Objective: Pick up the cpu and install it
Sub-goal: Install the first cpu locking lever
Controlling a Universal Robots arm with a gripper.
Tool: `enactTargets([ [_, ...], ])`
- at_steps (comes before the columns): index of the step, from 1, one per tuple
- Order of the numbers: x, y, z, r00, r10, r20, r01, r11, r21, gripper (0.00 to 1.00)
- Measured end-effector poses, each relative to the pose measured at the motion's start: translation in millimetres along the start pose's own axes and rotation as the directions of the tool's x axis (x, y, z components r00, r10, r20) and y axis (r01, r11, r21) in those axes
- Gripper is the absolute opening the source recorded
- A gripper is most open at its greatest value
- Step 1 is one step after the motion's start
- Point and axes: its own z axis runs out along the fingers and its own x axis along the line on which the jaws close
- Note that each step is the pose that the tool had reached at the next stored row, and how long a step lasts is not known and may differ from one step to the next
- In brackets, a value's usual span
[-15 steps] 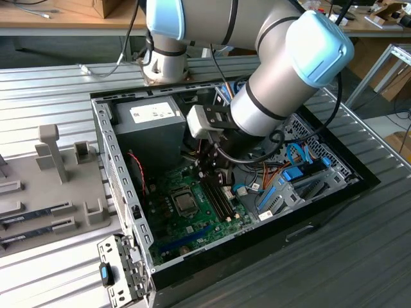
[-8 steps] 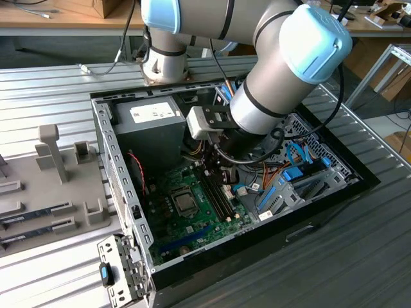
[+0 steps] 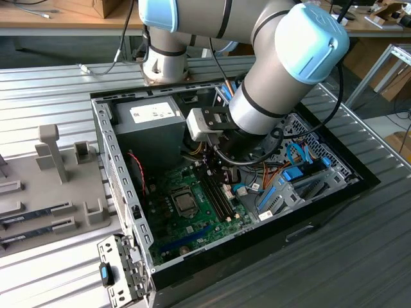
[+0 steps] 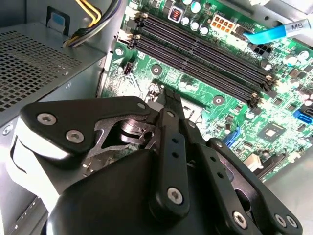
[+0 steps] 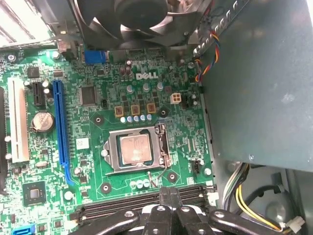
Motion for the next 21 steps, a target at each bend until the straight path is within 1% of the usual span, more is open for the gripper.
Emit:
enactTargets([
  [1,-0.6,0.5,0.0,1.0000,-0.006,-0.0040,0.006,1.0000,-0.0009,0.11],
  [3,-2.6,1.0,0.4,0.9996,-0.022,-0.0199,0.022,0.9998,-0.0020,0.11],
  [4,-3.6,1.2,0.7,0.9993,-0.029,-0.0257,0.029,0.9996,-0.0028,0.11],
  [5,-5.7,1.5,1.2,0.9985,-0.045,-0.0327,0.045,0.9990,-0.0049,0.11],
  [6,-7.1,1.7,1.7,0.9978,-0.056,-0.0350,0.055,0.9984,-0.0066,0.11],
  [8,-7.2,2.7,2.7,0.9968,-0.071,-0.0368,0.071,0.9974,-0.0090,0.11],
  [11,-6.6,5.9,4.0,0.9956,-0.086,-0.0387,0.085,0.9963,-0.0114,0.11],
  [12,-6.6,6.2,4.4,0.9942,-0.100,-0.0406,0.100,0.9949,-0.0138,0.11],
  [14,-6.5,6.4,4.7,0.9903,-0.132,-0.0445,0.131,0.9912,-0.0192,0.11],
  [15,-6.4,6.5,5.0,0.9876,-0.150,-0.0465,0.149,0.9886,-0.0222,0.11],
  [16,-6.4,6.7,5.0,0.9865,-0.157,-0.0473,0.156,0.9875,-0.0234,0.11],
  [19,-6.3,6.9,5.2,0.9863,-0.158,-0.0471,0.157,0.9873,-0.0235,0.11],
  [21,-5.7,8.5,5.8,0.9863,-0.158,-0.0470,0.157,0.9873,-0.0229,0.11],
])
